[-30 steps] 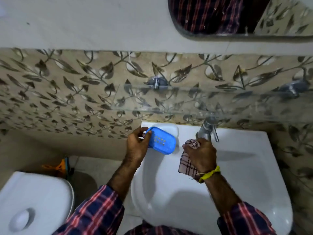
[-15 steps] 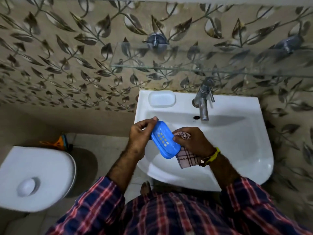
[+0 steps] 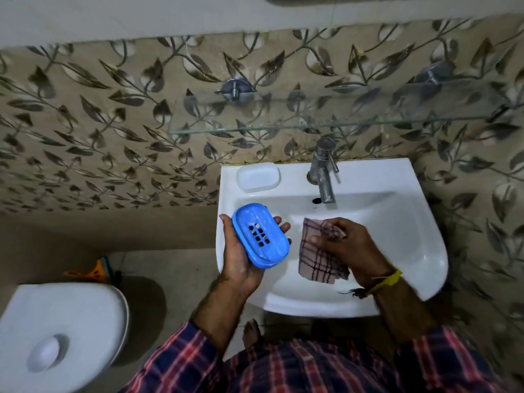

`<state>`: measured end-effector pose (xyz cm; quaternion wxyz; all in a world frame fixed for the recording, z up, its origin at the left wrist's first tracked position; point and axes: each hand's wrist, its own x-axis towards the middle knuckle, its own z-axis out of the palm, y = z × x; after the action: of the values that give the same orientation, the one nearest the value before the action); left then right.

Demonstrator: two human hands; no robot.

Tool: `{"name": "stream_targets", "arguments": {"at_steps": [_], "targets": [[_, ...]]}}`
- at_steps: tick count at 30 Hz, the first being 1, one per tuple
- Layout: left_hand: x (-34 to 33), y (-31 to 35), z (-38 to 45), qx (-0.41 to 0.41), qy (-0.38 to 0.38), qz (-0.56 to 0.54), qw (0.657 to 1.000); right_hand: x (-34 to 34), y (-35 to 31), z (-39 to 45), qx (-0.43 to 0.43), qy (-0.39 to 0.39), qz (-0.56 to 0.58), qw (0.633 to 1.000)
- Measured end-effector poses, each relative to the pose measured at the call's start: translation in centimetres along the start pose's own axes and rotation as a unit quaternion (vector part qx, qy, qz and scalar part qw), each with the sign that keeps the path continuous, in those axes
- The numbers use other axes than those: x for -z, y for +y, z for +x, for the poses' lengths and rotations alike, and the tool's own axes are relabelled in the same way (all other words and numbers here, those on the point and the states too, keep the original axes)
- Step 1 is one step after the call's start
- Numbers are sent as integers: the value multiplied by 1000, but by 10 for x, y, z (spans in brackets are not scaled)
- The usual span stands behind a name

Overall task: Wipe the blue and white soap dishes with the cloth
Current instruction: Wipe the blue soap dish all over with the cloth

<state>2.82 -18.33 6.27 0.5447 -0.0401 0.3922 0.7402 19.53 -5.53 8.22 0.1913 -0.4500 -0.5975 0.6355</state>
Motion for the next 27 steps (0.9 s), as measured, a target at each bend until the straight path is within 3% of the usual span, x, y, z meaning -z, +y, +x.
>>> {"name": "stream_targets", "arguments": {"at_steps": [3,6,12,16,18,22,25,27], "targets": [[3,9,-3,46,-62,-14,997,18,-7,-4,-100,10,179,979],[-2,9,-7,74,-111,-17,991,29,-16,-6,-141,15,274,951],[-32,3,-11,87,-155,6,984,32,-33,-11,-87,-23,284,954],[-43,0,-8,85,-165,25,982,22,-45,-12,-63,-116,346,929],[-45,-1,-9,91,-176,32,980,22,-42,-13,-69,-108,346,929],[-47,-3,-14,104,-193,34,975,29,-35,-17,-94,-7,285,954],[-52,-2,-17,108,-200,29,973,40,-36,-25,-43,55,199,978],[-55,-2,-18,107,-194,37,974,49,-41,-33,11,49,154,987]]}}
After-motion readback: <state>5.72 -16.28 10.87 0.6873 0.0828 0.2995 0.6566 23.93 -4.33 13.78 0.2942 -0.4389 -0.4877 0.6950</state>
